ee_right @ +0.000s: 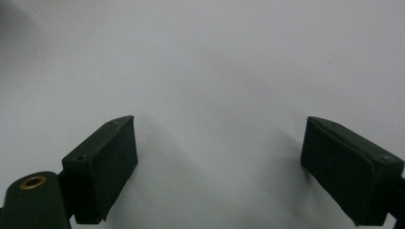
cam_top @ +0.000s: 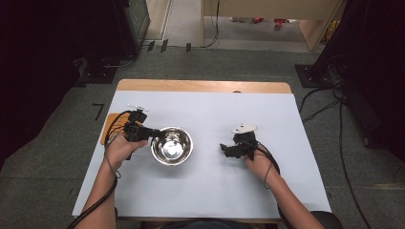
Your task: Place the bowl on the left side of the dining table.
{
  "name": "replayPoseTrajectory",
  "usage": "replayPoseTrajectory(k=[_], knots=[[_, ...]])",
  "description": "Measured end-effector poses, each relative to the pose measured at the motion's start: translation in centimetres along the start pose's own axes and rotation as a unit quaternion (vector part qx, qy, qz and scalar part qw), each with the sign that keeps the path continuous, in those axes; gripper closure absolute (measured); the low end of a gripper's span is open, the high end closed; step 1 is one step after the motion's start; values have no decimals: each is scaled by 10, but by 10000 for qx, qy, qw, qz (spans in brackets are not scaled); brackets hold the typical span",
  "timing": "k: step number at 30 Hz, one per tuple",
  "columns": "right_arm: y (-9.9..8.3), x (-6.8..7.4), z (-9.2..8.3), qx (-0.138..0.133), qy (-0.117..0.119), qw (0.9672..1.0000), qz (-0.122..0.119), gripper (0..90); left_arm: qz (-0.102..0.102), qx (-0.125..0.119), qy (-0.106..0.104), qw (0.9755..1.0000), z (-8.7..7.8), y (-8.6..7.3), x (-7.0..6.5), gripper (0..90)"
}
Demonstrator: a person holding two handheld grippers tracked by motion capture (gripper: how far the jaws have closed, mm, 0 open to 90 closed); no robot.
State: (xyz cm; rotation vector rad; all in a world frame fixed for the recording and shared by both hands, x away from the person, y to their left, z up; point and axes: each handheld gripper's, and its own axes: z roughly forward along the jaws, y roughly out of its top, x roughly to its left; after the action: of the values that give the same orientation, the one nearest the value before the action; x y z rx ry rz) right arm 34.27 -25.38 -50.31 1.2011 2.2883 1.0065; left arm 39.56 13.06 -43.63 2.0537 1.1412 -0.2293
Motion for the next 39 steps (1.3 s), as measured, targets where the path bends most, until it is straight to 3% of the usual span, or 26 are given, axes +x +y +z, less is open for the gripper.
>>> replayPoseTrajectory(k=[23, 39], knots=[[0, 0, 0, 1, -1, 10000, 0, 118, -207, -146, 33, 9997, -12, -3, 15, 849], [0, 0, 0, -2, -1, 10000, 4, 118, -382, -192, 223, 9988, -18, -7, 30, 849]])
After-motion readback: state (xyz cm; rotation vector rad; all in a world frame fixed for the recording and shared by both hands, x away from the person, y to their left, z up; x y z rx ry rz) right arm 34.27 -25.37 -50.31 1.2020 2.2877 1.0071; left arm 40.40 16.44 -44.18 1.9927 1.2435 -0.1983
